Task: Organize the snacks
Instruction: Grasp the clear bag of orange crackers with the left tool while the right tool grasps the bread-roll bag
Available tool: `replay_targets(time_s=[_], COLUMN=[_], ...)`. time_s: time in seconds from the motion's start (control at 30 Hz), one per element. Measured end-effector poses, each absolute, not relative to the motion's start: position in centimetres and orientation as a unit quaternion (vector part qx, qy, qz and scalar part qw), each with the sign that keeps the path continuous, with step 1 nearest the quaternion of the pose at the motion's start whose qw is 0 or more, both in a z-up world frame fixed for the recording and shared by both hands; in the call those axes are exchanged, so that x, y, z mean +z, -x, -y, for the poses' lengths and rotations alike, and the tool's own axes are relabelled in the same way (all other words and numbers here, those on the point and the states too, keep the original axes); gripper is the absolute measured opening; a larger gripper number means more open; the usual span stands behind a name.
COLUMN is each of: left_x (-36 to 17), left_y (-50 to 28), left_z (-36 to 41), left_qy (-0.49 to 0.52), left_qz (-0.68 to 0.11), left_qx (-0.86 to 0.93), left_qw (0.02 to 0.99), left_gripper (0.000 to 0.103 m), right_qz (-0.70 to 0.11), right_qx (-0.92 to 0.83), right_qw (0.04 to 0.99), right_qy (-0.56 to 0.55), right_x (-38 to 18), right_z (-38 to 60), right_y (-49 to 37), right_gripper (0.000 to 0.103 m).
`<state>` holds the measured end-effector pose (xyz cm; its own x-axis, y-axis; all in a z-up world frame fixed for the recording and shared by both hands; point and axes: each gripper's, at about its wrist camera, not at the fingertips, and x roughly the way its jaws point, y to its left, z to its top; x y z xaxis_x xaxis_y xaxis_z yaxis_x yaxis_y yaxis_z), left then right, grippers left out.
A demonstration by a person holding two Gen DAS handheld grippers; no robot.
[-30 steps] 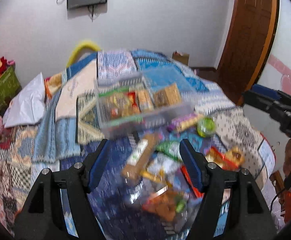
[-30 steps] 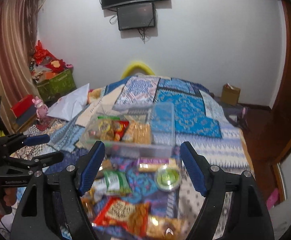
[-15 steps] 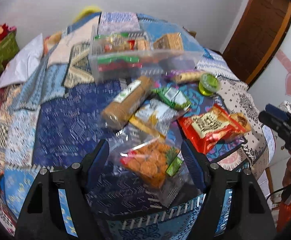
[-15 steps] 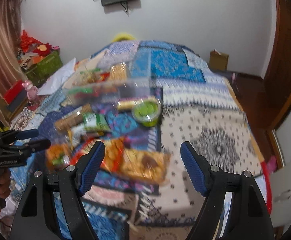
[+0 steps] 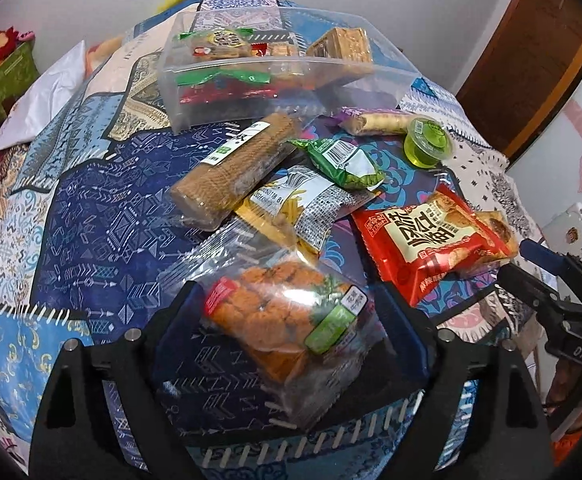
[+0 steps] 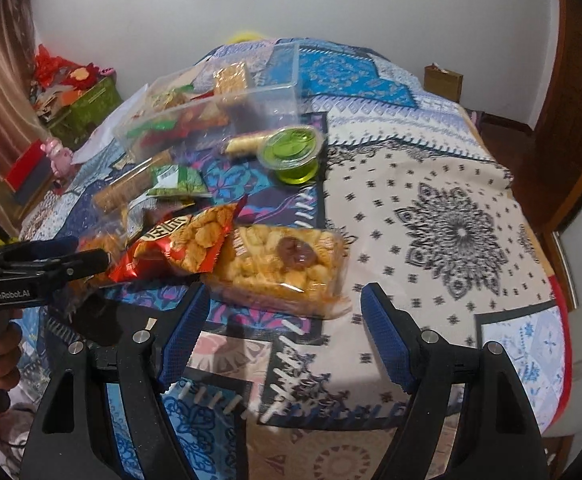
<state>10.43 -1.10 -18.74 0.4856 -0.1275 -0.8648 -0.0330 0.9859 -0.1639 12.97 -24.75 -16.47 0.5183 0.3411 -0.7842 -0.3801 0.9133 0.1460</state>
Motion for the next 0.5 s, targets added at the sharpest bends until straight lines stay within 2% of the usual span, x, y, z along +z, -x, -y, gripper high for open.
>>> replay_targets(time_s=[0.17, 0.23, 0.5], left_x=[-19.2, -19.3, -18.9], left_y=[-11.0, -11.0, -9.6], left_z=[1.1, 0.8, -1.0], left_qy=[0.067, 0.063, 0.072], left_qz=[-0.503, -0.503, -0.500], left_qx=[-0.021, -0.019, 0.012], left_qw=[0.862, 0.862, 0.863], left_gripper=[0.088, 0.088, 0.088], right_qz=[-0.445, -0.448, -0.461], right_qx=[0.207, 0.202, 0.192], right_qw=[0.871, 0.870, 0.866], right_qy=[0.038, 0.043, 0.034], right_x=[-16.9, -17.2, -18.6], right_z=[23.5, 23.0, 23.2], right_y=[-13.4, -13.7, -14.6], right_gripper=[0.076, 0.083, 0.084])
